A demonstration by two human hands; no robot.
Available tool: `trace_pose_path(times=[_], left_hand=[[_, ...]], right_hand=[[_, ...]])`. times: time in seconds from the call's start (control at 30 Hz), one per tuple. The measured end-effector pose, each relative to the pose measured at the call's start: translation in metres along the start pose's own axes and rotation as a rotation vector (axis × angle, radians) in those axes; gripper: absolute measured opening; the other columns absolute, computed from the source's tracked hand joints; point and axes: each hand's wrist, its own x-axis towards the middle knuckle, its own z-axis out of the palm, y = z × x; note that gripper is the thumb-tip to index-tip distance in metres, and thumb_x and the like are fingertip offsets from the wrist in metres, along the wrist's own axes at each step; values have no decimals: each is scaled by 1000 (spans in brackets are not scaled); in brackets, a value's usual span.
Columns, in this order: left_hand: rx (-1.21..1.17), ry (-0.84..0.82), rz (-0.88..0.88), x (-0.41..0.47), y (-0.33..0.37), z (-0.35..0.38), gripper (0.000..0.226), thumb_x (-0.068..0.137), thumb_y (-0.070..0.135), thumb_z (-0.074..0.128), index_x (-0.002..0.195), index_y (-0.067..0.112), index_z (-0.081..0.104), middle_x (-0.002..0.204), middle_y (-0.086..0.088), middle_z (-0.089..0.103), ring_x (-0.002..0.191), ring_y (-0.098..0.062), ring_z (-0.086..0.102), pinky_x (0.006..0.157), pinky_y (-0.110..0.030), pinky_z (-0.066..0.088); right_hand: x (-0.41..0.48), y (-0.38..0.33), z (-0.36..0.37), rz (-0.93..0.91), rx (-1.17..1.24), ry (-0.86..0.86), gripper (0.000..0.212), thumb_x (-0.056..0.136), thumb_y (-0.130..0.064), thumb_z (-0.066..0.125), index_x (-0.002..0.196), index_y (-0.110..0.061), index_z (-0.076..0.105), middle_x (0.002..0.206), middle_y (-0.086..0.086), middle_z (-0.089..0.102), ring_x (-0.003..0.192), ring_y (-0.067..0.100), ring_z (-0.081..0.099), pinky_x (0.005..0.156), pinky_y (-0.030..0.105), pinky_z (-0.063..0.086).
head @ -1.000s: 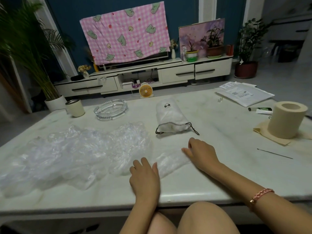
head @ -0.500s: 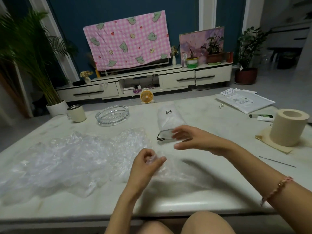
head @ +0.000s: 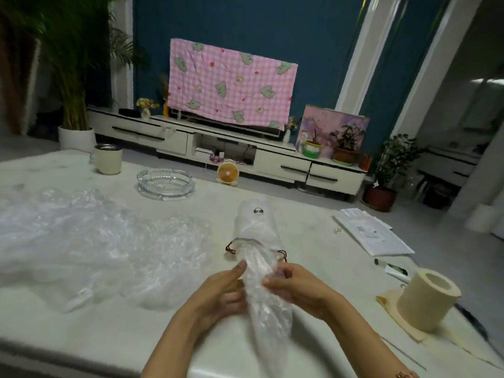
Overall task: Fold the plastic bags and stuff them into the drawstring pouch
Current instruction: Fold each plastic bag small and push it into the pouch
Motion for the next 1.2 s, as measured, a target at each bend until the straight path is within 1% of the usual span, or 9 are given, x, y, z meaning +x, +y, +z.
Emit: trace_pose_path(times=[0.1,0.3,0.4,0.6,0.77,0.87,1.0,1.13,1.2], left_hand=[[72,14,103,3,-10,0,19,81,21,70,84,3,66,71,-9,62,66,-17,58,57,-24,49],[254,173,231,6,-14,-8,28,86,7,65,61,13,54,58,-2,51,51,-10,47,50,-18,38],[170,218,185,4,-9,-7,11,88,7,60,78,6,64,64,-7,59,52,-13,55,49,-21,44],[-177,-11,-47,3,-3,-10,47,90,49,50,90,5,68,81,-15,68,68,-26,65,72,-37,52],[-204,-109,-30,4,-7,-8,30,85,16,58,112,5,68,109,-15,67,82,-21,67,81,-34,53],[-273,16,-57,8,-12,-13,26,88,6,52,109,-5,64,91,-19,69,70,-24,66,68,-31,55],[-290,55,3,9,-9,-15,21,89,4,52,100,-3,69,93,-19,69,80,-25,67,75,-32,55],[-280,61,-12,7,-14,-8,16,90,4,53,98,-6,62,84,-19,64,72,-23,62,64,-29,55],[-216,146,49,7,-20,-4,12,90,2,53,94,-5,62,80,-18,64,70,-23,61,67,-32,51]], right_hand=[[10,8,11,41,13,13,61,65,-29,85,105,7,58,98,22,56,91,32,53,83,39,43],[29,8,19,-6,106,55,44,74,-18,75,114,-3,62,115,20,65,107,35,62,100,46,46],[37,5,24,-58,65,140,11,82,4,63,90,-3,67,87,13,67,83,25,62,80,34,50],[34,-6,29,-251,-219,218,40,65,15,45,58,-14,71,86,4,66,79,3,62,66,15,46],[26,-9,33,-366,-421,242,58,73,18,43,69,-31,74,96,-3,66,95,12,61,76,13,44],[-3,-11,20,-528,-838,249,54,74,1,53,109,-39,59,120,-17,54,113,8,50,88,11,39],[-20,3,36,-885,-1606,239,103,51,-31,86,139,-25,34,140,-2,41,129,13,33,107,24,32],[-6,22,50,-1066,-1407,152,53,63,-11,63,114,-20,53,115,-4,57,107,13,50,93,21,34],[-5,24,44,-971,-1177,110,35,68,-12,57,99,-28,58,99,-15,59,93,6,52,81,17,36]])
